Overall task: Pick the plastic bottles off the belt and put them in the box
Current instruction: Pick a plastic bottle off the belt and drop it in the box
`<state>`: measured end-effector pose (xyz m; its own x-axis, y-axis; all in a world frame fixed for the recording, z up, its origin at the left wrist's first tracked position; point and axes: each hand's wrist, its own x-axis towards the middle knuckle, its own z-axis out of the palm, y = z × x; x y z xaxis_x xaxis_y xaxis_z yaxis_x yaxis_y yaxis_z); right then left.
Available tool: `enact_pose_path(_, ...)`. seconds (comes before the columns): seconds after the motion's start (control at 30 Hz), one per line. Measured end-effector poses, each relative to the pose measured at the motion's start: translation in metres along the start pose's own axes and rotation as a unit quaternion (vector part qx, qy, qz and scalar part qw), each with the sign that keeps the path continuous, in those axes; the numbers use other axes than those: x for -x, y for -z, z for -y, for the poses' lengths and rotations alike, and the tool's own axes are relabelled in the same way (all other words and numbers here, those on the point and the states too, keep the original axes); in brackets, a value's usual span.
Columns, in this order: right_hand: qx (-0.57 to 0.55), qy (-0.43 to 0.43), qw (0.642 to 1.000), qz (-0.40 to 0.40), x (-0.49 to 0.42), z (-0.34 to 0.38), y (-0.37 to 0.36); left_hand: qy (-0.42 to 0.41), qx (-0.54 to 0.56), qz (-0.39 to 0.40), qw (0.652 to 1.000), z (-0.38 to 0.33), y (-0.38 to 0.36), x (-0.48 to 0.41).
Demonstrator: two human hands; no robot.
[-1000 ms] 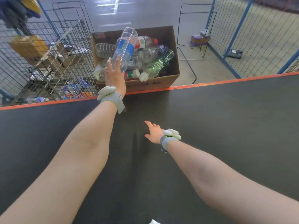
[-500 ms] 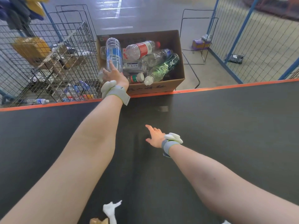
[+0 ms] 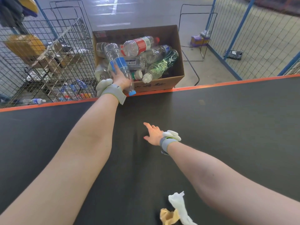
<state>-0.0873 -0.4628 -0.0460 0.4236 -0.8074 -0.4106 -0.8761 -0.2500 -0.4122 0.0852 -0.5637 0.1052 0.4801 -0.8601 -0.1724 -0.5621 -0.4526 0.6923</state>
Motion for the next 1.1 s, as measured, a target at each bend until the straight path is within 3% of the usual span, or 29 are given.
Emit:
enact_pose_path(0.17,-0.004,-0.003,1.0,0.004,0.0,-0.003,0.0,0.015,-0.014,0.007,1.0,-0.001,-0.003,0.0)
enact_pose_path(0.4,-0.009,0.003,1.0,0.003,-0.01,-0.003,0.0,0.037,0.043,-0.042,0.997,0.012,-0.013,-0.018)
enact_pose_path(0.53,-0.006,0.008,1.0,0.004,-0.017,-0.004,-0.002,-0.033,0.131,-0.135,0.982,0.005,-0.018,-0.022)
enact_pose_path(0.67,-0.014,0.014,1.0,0.002,-0.022,-0.005,-0.002,0.007,0.151,-0.21,0.966,-0.005,-0.01,-0.032)
enact_pose_path(1.1,-0.019,0.025,0.999,0.005,-0.028,0.005,-0.006,0.023,0.109,-0.148,0.983,0.014,-0.011,-0.029)
